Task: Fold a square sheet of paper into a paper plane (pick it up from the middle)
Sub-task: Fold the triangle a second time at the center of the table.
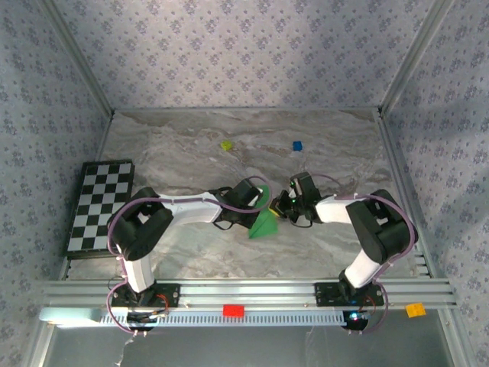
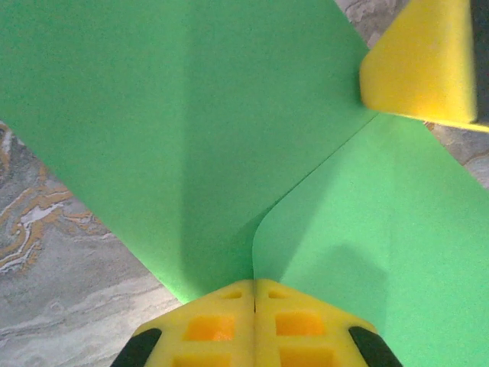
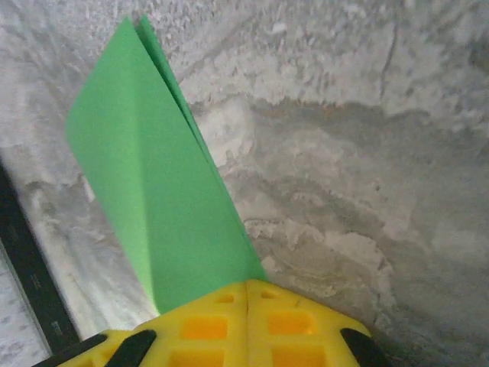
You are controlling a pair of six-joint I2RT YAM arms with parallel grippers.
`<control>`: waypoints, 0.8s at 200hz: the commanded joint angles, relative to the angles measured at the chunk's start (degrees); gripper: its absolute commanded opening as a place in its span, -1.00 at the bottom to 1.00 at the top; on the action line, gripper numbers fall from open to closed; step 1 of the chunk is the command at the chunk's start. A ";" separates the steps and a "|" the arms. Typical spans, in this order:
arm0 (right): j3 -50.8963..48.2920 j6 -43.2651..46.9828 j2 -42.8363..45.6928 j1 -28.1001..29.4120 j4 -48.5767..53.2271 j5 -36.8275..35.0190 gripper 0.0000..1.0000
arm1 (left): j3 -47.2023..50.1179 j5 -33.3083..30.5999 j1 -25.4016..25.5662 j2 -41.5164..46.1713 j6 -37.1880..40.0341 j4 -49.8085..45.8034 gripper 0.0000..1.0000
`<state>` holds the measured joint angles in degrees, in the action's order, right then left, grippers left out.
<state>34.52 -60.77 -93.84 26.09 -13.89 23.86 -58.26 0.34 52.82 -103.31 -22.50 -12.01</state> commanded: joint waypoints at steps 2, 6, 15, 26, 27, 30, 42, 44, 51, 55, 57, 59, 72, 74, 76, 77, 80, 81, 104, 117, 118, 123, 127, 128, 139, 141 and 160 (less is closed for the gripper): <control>-3.24 -1.32 -0.56 -0.89 0.04 -3.15 -1.00 | 0.26 -0.87 -0.35 -2.34 0.79 -3.92 -1.00; -3.47 -1.29 -0.28 -1.02 -0.22 -3.19 -1.00 | 0.32 -0.79 -0.41 -2.40 0.78 -3.94 -1.00; -3.59 -0.91 0.48 -1.43 -0.35 -2.98 -0.99 | 0.44 -0.86 -0.38 -2.39 0.73 -3.97 -1.00; -3.26 -0.08 1.68 -1.82 -0.59 -2.25 -0.98 | 0.45 -0.95 -0.35 -2.35 0.70 -3.98 -1.00; -3.20 -0.06 1.80 -1.83 -0.60 -2.16 -0.98 | 0.48 -0.91 -0.35 -2.34 0.66 -3.98 -1.00; -3.04 0.14 2.10 -1.91 -0.68 -1.86 -0.97 | 0.48 -0.95 -0.29 -2.34 0.60 -3.92 -1.00; -2.12 1.42 3.98 -2.01 -0.41 -0.58 -0.95 | 0.55 -0.87 -0.37 -2.34 0.54 -3.92 -1.00; -1.88 1.62 4.27 -2.01 -0.28 -0.35 -0.95 | 0.53 -0.87 -0.35 -2.34 0.47 -3.97 -1.00; -1.19 2.32 5.17 -1.98 0.13 0.39 -0.94 | 0.43 -0.86 -0.35 -2.34 0.46 -3.98 -1.00; -0.74 2.80 5.69 -1.91 0.32 0.87 -0.94 | 0.43 -0.87 -0.39 -2.34 0.59 -3.95 -1.00; -0.66 2.91 5.93 -1.85 0.41 1.09 -0.94 | 0.47 -0.87 -0.31 -2.34 0.61 -3.98 -1.00; -0.46 3.15 6.14 -1.77 0.55 1.30 -0.94 | 0.48 -0.87 -0.32 -2.34 0.57 -3.98 -1.00; 0.14 3.64 7.10 -1.14 1.21 2.02 -0.94 | 0.35 -0.91 -0.35 -2.17 0.62 -4.07 -1.00; 0.11 3.69 7.12 -1.02 1.16 2.12 -0.94 | 0.30 -0.92 -0.33 -2.16 0.62 -4.18 -1.00; 0.17 3.66 7.14 -0.86 1.13 2.22 -0.94 | 0.26 -0.95 -0.34 -2.16 0.68 -4.19 -1.00; 0.18 3.69 7.12 -0.77 1.09 2.28 -0.94 | 0.26 -0.95 -0.39 -2.16 0.69 -4.22 -1.00; 0.08 3.65 7.13 -0.55 1.03 2.37 -0.94 | 0.21 -0.95 -0.35 -2.04 0.75 -4.27 -1.00; 0.05 3.60 7.11 -0.44 1.04 2.40 -0.94 | 0.23 -0.95 -0.35 -2.01 0.73 -4.26 -1.00; 0.14 2.33 5.04 2.10 -1.00 4.05 -0.94 | 0.12 -1.08 -0.28 -1.82 0.95 -4.25 -1.00; 0.41 1.60 3.46 3.55 -1.79 4.50 -0.95 | -0.01 -1.00 -0.35 -1.90 1.01 -4.20 -1.00; 0.43 1.61 3.30 3.63 -1.82 4.47 -0.95 | -0.01 -0.98 -0.35 -1.90 1.03 -4.23 -1.00; 0.46 1.36 2.72 4.15 -1.84 4.32 -0.96 | -0.01 -0.95 -0.40 -1.90 1.06 -4.18 -1.00; 0.39 1.13 2.28 4.48 -2.03 3.96 -0.96 | -0.02 -0.95 -0.42 -1.98 1.06 -4.24 -1.00; 0.34 1.07 2.14 4.53 -2.07 3.89 -0.96 | -0.02 -0.95 -0.38 -1.98 1.06 -4.24 -1.00; -0.28 0.45 1.15 5.25 -2.99 3.10 -0.97 | 0.07 -1.04 -0.32 -1.99 1.06 -4.11 -1.00; -0.39 0.39 0.95 5.30 -3.10 3.05 -0.97 | 0.12 -1.04 -0.32 -1.99 1.01 -4.08 -1.00; -1.47 -0.21 -0.47 5.55 -2.74 1.87 -0.99 | 0.30 -1.01 -0.37 -2.01 0.81 -4.06 -1.00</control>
<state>33.95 -59.55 -92.29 31.31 -16.16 26.79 -58.37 0.34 52.82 -103.39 -22.48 -11.97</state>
